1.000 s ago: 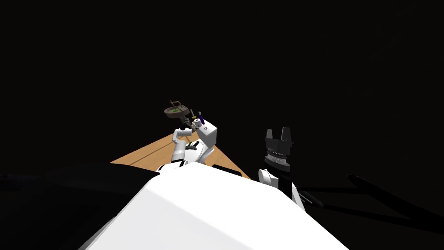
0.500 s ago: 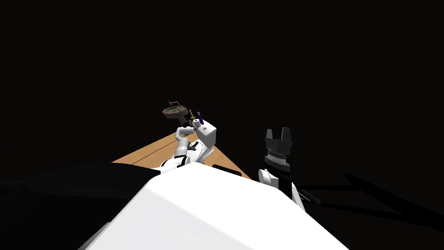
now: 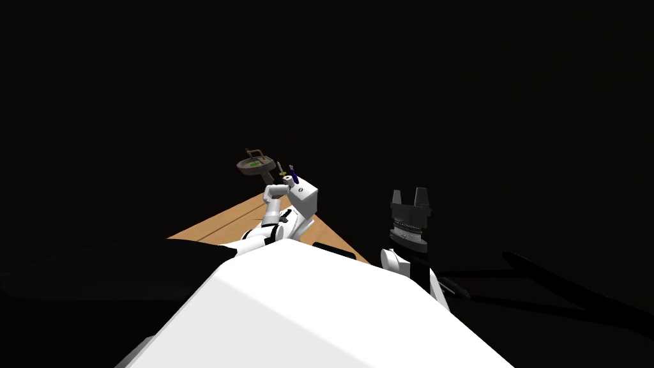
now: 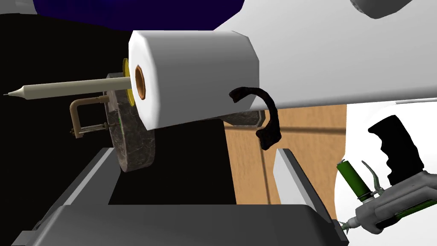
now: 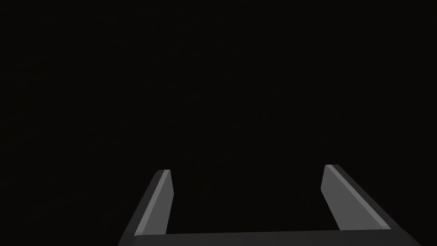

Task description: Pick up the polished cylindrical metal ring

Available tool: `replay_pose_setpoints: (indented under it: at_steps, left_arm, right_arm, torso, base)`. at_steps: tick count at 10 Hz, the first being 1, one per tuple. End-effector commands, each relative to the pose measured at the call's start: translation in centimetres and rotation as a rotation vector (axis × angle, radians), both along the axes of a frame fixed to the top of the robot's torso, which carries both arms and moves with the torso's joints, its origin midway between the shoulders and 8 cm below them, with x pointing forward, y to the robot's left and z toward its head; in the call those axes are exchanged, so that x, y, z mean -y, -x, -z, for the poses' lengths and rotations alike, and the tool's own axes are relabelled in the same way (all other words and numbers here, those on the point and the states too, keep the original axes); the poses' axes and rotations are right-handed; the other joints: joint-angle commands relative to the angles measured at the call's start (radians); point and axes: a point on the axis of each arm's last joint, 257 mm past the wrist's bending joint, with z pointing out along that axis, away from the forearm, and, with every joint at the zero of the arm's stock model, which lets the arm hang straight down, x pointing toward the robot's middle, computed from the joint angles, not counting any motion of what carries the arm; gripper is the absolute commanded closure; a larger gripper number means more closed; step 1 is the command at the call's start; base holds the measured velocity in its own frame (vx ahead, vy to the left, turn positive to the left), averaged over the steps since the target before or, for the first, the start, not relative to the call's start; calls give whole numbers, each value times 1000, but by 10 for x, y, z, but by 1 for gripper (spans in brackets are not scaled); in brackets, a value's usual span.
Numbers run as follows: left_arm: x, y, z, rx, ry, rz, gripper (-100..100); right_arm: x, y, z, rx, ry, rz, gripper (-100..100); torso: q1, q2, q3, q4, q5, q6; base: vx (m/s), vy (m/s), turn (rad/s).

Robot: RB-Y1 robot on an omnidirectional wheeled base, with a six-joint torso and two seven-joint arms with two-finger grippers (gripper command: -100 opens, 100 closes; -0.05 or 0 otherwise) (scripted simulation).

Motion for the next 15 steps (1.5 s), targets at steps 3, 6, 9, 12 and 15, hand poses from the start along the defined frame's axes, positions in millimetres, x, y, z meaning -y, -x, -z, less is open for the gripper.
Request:
replay_pose_setpoints:
  at_steps: [3, 6, 9, 12, 15]
  left_arm:
    - [14, -3, 21, -65, 80, 0, -100]
    - [35, -8, 39, -127, 159, 7, -100]
    - [55, -11, 52, -182, 226, 15, -100]
    - [77, -13, 65, -248, 299, 24, -100]
    - [83, -13, 68, -266, 319, 26, -100]
  right_arm:
    - [0, 0, 0, 0, 0, 0, 0]
    - [0, 0, 0, 0, 0, 0, 0]
    - [0, 0, 0, 0, 0, 0, 0]
    - [0, 0, 0, 0, 0, 0, 0]
    - [0, 0, 0, 0, 0, 0, 0]
  torso:
    - [0, 0, 0, 0, 0, 0]
    - [0, 0, 0, 0, 0, 0]
    - [0, 0, 0, 0, 0, 0]
    - [0, 0, 0, 0, 0, 0]
    - [0, 0, 0, 0, 0, -1]
  base:
    - [9, 0, -17]
    - [10, 2, -21]
    - [12, 1, -18]
    - [13, 1, -21]
    - [13, 0, -12]
